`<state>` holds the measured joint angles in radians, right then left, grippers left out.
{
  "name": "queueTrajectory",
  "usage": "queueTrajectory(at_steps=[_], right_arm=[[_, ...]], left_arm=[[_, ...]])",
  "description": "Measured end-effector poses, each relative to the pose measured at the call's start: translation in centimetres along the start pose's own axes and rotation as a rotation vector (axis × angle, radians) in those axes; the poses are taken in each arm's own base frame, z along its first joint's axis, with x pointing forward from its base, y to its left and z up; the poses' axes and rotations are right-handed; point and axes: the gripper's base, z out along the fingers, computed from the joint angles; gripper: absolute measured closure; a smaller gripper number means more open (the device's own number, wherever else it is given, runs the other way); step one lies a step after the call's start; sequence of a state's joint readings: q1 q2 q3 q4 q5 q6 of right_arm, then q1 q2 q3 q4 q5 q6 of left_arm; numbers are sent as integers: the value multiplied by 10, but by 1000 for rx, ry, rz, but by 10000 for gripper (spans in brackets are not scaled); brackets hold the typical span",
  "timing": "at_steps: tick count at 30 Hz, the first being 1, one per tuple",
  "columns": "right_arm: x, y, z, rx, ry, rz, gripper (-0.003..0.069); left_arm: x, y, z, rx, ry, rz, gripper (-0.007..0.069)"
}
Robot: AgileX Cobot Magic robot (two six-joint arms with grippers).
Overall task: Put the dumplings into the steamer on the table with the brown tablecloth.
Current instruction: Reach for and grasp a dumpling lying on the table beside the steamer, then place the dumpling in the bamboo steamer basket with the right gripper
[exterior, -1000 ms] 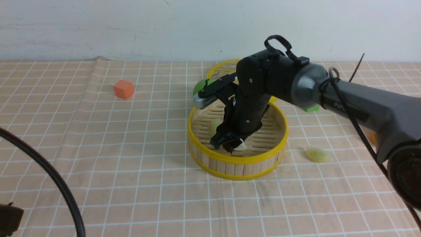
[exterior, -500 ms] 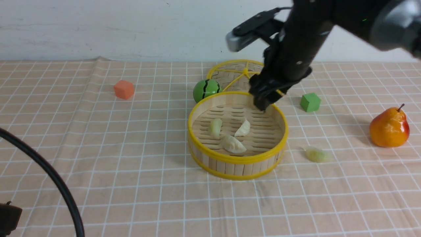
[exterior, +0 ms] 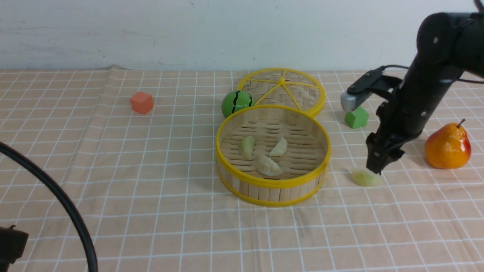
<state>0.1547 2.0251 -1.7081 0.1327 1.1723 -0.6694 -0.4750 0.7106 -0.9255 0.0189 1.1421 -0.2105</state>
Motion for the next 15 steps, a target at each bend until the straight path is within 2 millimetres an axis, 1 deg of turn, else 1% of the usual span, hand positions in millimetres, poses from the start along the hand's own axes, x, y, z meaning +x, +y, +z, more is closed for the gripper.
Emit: queueTrajectory(at_steps=[1,2,3,5,8,9,10,13,14,15], right_arm=[[-3,-1,15,-9,12,-7,134],[-4,-1,23,-10,18,-10,134],[-4,-2,25,-9,20,-10,134],[-9,-2,49,-2,38,-25,144],[-13,0,67,30,53,-41,188],[-14,0,69,44,56,-41,211],[-15,1,71,61,60,-48,251],[-19,4,71,101,66,-59,446],[-19,5,71,104,68,-58,476],[-19,4,71,105,72,-56,473]], left_arm=[[0,0,0,1,0,0,607],[0,0,0,3,1,-1,607],[0,0,0,3,1,-1,607],[0,-1,0,9,2,-4,607],[0,-2,0,17,4,-8,605],[0,-2,0,17,4,-8,605],[0,-2,0,17,4,-8,605],[0,-2,0,17,5,-8,605],[0,-2,0,17,5,-8,605],[0,-2,0,17,5,-8,603]])
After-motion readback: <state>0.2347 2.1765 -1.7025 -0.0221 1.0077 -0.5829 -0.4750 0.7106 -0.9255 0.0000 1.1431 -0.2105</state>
